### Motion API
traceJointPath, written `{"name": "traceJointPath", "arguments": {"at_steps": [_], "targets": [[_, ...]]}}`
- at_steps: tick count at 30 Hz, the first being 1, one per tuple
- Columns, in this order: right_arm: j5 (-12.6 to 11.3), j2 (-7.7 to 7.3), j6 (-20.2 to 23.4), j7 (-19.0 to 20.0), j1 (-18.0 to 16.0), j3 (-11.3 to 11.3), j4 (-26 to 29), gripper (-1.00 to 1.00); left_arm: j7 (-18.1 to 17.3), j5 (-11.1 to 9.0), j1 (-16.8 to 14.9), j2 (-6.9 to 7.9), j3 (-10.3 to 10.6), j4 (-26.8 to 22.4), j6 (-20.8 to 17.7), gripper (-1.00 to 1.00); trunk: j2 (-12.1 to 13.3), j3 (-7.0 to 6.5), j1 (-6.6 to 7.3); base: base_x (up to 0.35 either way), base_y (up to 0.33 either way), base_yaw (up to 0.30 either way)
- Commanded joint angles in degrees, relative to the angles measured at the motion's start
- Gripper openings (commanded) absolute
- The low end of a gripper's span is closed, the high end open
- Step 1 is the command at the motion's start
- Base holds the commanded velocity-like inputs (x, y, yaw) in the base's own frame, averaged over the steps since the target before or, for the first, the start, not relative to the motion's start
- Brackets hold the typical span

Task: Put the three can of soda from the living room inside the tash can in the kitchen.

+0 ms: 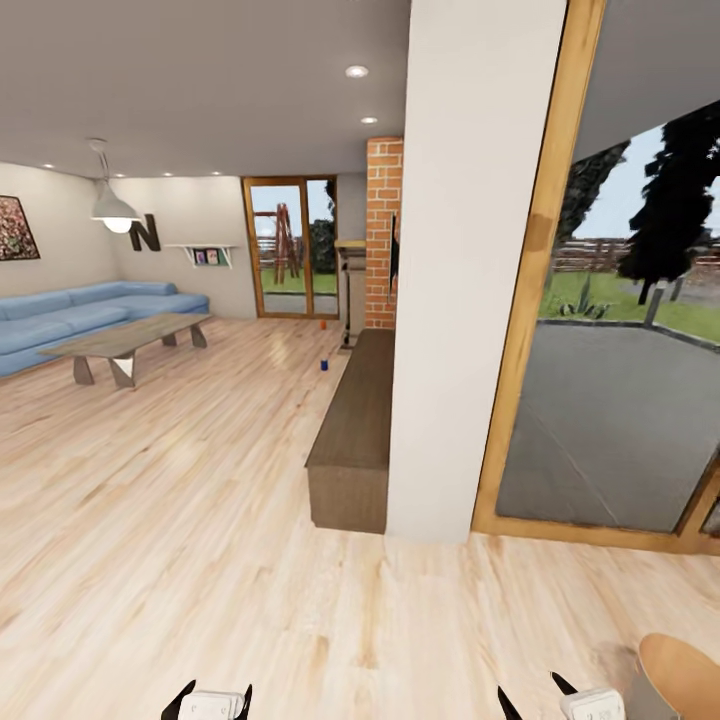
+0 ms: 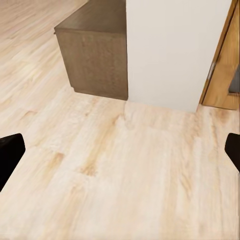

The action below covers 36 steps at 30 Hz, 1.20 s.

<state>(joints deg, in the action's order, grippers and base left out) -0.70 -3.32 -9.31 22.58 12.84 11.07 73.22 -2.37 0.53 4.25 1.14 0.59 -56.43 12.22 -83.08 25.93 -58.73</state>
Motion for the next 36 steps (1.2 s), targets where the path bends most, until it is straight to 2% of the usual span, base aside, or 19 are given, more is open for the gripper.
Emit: {"name": "traceJointPath", "arguments": {"at_steps": [1, 15, 22, 36], "targets": [[0.0, 0.0, 0.0, 0.0, 0.0, 0.0, 0.0, 1.0, 0.0, 0.0, 0.0, 0.0, 0.0, 0.0, 0.0, 1.0, 0.0, -0.07, 0.0, 0.0, 0.0, -0.196], [0.0, -0.01, -0.1, 0.0, 0.0, 0.0, 0.0, 1.0, 0.0, 0.1, 0.0, 0.0, 0.0, 0.0, 0.0, 1.0, 0.0, -0.93, 0.0, 0.0, 0.0, -0.181], [0.0, 0.04, 0.0, -0.2, 0.0, 0.0, -0.2, 1.0, 0.0, 0.1, 0.0, 0.0, 0.0, 0.0, 0.0, 1.0, 0.0, -1.02, 0.0, 0.0, 0.0, -0.09], [-0.1, -0.02, 0.2, -0.3, 0.0, 0.0, -0.3, 1.0, 0.0, 0.2, 0.0, 0.0, 0.0, 0.0, 0.0, 1.0, 0.0, -1.02, 0.0, 0.0, 0.0, -0.227]]}}
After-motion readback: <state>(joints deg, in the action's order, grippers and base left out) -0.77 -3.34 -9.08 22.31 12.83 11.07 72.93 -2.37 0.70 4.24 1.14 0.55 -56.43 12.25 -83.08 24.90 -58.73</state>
